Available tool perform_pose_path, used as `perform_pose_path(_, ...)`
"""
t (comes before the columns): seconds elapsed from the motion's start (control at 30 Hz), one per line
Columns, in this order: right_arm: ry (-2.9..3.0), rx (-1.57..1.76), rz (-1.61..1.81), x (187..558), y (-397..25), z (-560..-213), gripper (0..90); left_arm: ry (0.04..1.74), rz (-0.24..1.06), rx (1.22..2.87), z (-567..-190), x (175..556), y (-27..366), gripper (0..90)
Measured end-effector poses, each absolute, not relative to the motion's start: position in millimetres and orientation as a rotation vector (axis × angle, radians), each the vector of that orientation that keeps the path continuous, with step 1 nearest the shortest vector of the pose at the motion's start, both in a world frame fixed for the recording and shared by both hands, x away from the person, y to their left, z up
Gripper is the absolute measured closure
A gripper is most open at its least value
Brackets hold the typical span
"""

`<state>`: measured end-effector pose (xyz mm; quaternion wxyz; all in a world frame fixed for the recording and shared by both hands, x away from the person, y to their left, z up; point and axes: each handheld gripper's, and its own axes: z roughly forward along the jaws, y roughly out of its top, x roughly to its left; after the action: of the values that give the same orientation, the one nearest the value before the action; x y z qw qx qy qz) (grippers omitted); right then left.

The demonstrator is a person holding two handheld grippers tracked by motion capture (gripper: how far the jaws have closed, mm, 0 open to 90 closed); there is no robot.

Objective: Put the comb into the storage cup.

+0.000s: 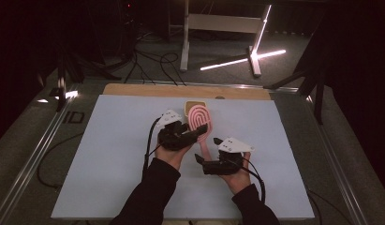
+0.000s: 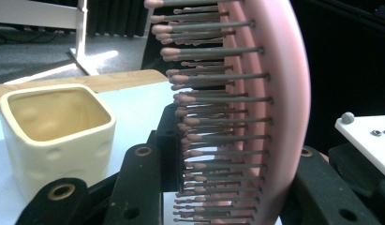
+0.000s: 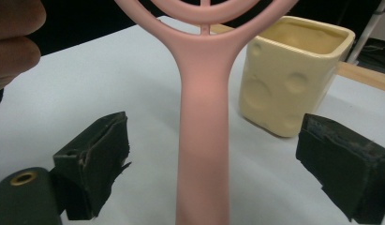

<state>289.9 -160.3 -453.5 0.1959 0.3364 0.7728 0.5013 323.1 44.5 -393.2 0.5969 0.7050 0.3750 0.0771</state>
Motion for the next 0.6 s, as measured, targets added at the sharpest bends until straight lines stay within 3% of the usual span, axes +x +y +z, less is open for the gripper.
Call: perform_pose_path(0.6,2.250,0.904,1.397,294.5,-167.4,-446.6,9.0,0.881,0.215,1.629,-386.8,327.4,54.2,64.4)
